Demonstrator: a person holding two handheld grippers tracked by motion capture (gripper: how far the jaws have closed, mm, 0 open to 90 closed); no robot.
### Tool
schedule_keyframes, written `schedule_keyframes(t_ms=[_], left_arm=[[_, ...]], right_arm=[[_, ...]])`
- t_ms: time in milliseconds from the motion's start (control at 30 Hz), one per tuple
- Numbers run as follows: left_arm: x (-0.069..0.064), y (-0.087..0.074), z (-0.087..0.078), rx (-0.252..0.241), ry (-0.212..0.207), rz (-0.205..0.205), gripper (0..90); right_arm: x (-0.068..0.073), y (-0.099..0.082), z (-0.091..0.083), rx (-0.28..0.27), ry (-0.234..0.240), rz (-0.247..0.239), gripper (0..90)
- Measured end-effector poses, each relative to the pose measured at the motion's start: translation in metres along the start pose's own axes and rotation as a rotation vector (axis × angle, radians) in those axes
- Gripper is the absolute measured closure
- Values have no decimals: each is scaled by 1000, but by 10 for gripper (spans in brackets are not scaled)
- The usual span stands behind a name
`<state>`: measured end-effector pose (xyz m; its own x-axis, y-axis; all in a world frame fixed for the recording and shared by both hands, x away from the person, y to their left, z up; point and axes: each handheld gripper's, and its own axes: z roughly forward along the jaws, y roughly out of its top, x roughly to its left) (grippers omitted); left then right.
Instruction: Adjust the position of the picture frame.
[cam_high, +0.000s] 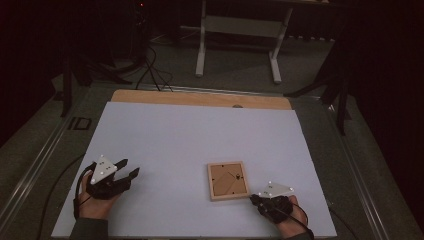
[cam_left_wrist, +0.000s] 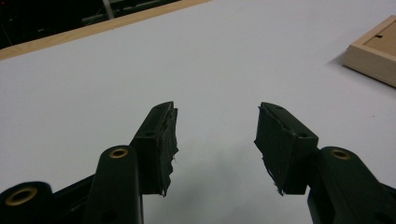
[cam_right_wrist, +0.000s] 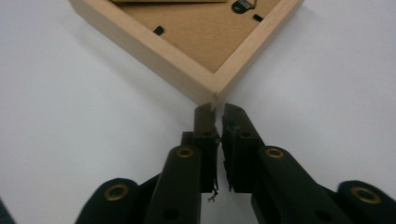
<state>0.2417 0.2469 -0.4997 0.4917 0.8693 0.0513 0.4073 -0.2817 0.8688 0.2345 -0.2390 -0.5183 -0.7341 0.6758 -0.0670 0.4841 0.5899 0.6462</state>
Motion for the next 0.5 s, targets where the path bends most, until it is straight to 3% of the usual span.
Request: schedule_keyframes(t_ms=[500], left_arm=[[-1,0,3,12,-1,10,472]], right_arm=[[1,11,12,-3,45,-22,799]])
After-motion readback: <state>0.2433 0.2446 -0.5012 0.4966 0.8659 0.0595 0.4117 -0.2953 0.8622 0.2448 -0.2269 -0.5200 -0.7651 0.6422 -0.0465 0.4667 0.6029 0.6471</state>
